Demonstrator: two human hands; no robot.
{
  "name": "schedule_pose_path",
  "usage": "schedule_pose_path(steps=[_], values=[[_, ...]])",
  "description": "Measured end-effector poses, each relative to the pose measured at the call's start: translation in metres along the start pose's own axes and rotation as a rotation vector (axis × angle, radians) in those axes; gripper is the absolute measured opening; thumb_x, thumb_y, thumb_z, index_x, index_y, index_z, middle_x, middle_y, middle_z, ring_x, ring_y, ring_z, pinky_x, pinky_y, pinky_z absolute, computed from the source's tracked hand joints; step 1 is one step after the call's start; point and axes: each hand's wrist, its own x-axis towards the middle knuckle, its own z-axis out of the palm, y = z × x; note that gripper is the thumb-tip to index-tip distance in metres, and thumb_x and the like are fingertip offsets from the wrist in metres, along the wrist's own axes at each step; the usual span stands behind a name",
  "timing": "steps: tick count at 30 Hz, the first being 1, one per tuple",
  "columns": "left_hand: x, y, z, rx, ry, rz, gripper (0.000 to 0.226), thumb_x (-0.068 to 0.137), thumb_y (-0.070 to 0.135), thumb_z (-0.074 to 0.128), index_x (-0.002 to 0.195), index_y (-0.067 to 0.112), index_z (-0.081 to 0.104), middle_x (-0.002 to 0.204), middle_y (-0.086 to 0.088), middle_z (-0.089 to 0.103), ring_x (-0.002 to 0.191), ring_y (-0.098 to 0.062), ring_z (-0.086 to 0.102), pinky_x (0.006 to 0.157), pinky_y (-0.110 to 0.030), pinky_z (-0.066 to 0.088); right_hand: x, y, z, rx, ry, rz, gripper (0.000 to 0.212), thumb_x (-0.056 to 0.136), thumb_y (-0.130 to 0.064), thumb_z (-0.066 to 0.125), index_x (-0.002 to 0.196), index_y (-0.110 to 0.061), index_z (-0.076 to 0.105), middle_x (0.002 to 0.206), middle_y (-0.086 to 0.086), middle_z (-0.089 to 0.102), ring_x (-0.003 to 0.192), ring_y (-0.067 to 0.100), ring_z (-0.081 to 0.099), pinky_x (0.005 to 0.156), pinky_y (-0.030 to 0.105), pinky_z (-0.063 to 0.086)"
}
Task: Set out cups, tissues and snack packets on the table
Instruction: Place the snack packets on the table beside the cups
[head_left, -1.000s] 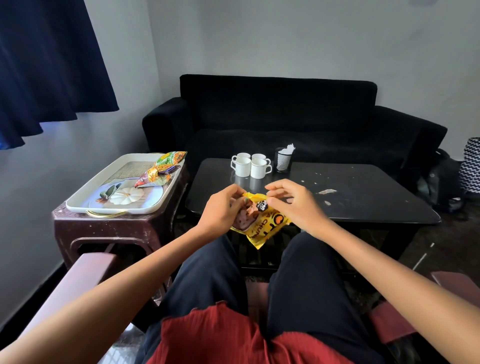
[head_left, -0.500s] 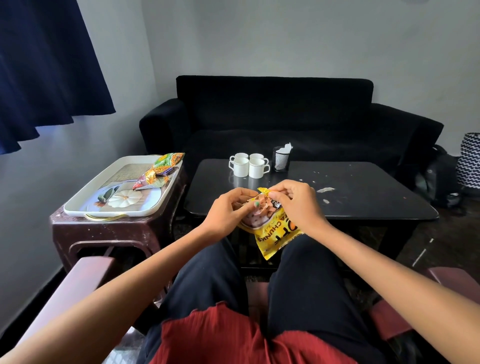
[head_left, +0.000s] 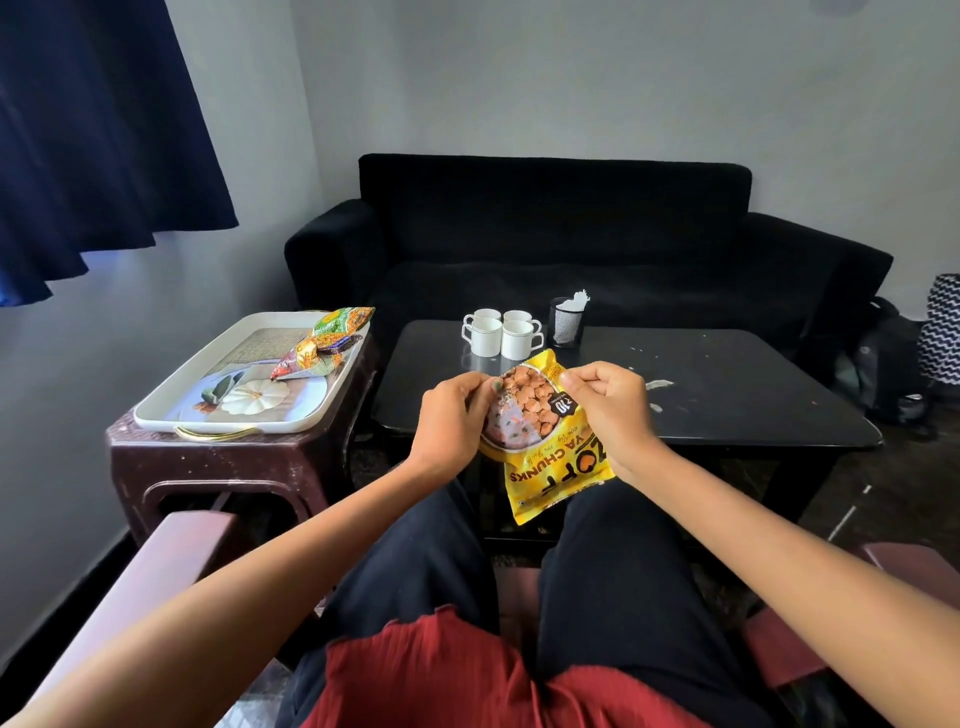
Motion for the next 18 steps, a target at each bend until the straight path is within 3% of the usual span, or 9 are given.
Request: schedule_pose_path(steps=[6, 10, 14, 18], values=[[-0.001, -0.001, 0.001, -0.023, 0.011, -0.051, 0.022, 0.098, 0.023, 0.051, 0.085, 0.014, 0.067, 0.076, 0.003, 0.068, 0.074, -0.012, 0.065, 0.063, -0.022, 0.051, -0.002, -0.001, 0.002, -0.003, -0.022, 0.038, 0.007, 0.089, -0.015, 0.062, 0.083, -0.016, 0.065, 0.078, -0.009, 0.065, 0.073, -0.003, 0.060, 0.055, 0.006, 0.044], [-0.002, -0.004, -0.002, -0.014, 0.069, -0.084, 0.025, 0.099, 0.024, 0.048, 0.087, 0.010, 0.067, 0.079, -0.005, 0.070, 0.077, -0.020, 0.067, 0.067, -0.039, 0.056, 0.000, -0.006, -0.006, -0.115, -0.158, 0.027, 0.018, 0.090, -0.031, 0.060, 0.085, -0.015, 0.066, 0.078, -0.008, 0.066, 0.073, -0.002, 0.058, 0.057, 0.004, 0.045], [0.002, -0.008, -0.010, -0.054, 0.203, -0.153, 0.024, 0.099, 0.022, 0.046, 0.089, 0.013, 0.065, 0.080, -0.005, 0.067, 0.080, -0.024, 0.066, 0.067, -0.039, 0.052, 0.002, -0.008, -0.013, -0.039, -0.367, 0.196, 0.025, 0.085, -0.034, 0.067, 0.091, -0.010, 0.069, 0.084, 0.000, 0.072, 0.074, 0.007, 0.067, 0.061, 0.016, 0.051], [0.005, -0.008, -0.013, -0.180, 0.198, -0.305, 0.025, 0.096, 0.022, 0.048, 0.077, 0.017, 0.064, 0.077, 0.000, 0.066, 0.076, -0.022, 0.062, 0.066, -0.037, 0.051, 0.004, -0.005, -0.012, 0.081, -0.284, 0.244, 0.010, 0.085, -0.018, 0.068, 0.083, -0.008, 0.066, 0.074, 0.003, 0.070, 0.072, 0.013, 0.068, 0.057, 0.023, 0.056]])
